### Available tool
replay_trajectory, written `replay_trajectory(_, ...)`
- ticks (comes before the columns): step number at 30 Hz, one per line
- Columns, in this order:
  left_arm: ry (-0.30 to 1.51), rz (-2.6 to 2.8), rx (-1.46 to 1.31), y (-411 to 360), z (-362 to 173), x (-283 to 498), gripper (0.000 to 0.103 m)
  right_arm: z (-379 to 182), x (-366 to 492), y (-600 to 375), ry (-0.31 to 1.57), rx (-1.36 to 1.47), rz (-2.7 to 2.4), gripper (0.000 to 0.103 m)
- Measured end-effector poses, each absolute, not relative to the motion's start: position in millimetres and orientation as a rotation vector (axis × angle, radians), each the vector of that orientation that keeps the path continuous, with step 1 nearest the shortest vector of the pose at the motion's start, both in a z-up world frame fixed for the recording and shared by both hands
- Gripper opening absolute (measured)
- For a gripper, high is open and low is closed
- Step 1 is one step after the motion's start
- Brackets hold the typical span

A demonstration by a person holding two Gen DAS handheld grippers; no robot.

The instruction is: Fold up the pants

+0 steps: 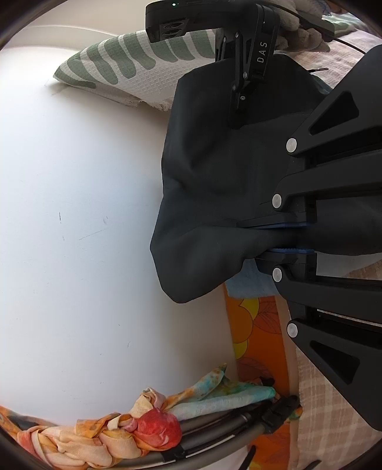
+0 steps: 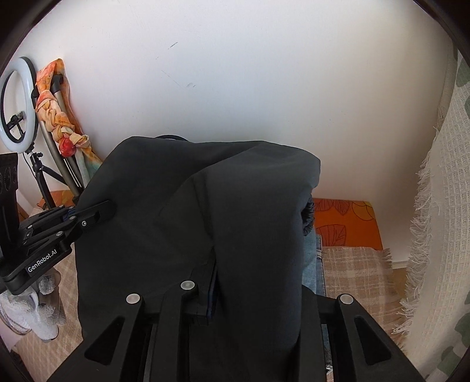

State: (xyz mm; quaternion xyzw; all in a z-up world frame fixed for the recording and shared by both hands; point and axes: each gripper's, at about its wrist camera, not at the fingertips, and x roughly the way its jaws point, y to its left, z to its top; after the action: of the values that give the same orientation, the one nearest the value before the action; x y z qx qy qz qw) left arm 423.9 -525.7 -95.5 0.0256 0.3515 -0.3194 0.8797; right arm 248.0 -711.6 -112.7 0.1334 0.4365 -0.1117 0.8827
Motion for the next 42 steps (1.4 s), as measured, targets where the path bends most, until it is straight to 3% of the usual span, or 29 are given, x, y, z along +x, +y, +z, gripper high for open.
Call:
replay_trajectory(2,0.75,-0.654,0.053,-528.9,-97.0,429.5,0.01,-114.3,246.7,-715.6,0.918,0.282,-0.273,0.037)
replay_trajectory(8,0.775,-0.612,0.058,-524.5,-95.3,433.3,0.02,-117.6,235.5,-723.1,0.947,0.257,-0.358,0.039)
replay_trajectory(10,0.774,-0.605,0.057,-521.5,-93.4,431.7,0.026,-118.2,230.9,-721.6,0.957,0.232,-0.388,0.046)
replay_trajectory(12,0.765,-0.604,0.06,-518.2,-90.7,428.7,0.026,-117.9,232.6,-719.9,0.967,0.207,-0.433,0.062)
replay_trajectory(22,0.704,-0.628,0.122,-502.7,-70.7,394.3,0.026,-111.0,197.2,-713.7,0.951,0.213,-0.504,0.065)
replay_trajectory(32,0.643,-0.675,0.145,-465.3,-34.6,336.4,0.028,-58.1,142.5,-652.5,0.798,0.237,-0.525,0.072)
replay_trajectory(33,0.638,-0.677,0.145,-460.2,-31.0,330.6,0.031,-53.6,139.4,-643.3,0.784,0.231,-0.531,0.075)
replay_trajectory(35,0.626,-0.689,0.134,-447.7,-23.2,317.0,0.047,-45.8,127.9,-625.8,0.752,0.241,-0.527,0.078)
replay_trajectory(39,0.609,-0.709,0.127,-425.0,-9.0,291.5,0.049,-34.0,108.1,-592.2,0.721,0.244,-0.546,0.083)
replay_trajectory(42,0.611,-0.725,0.097,-406.0,-0.5,276.1,0.061,-29.2,96.8,-567.2,0.717,0.205,-0.59,0.087)
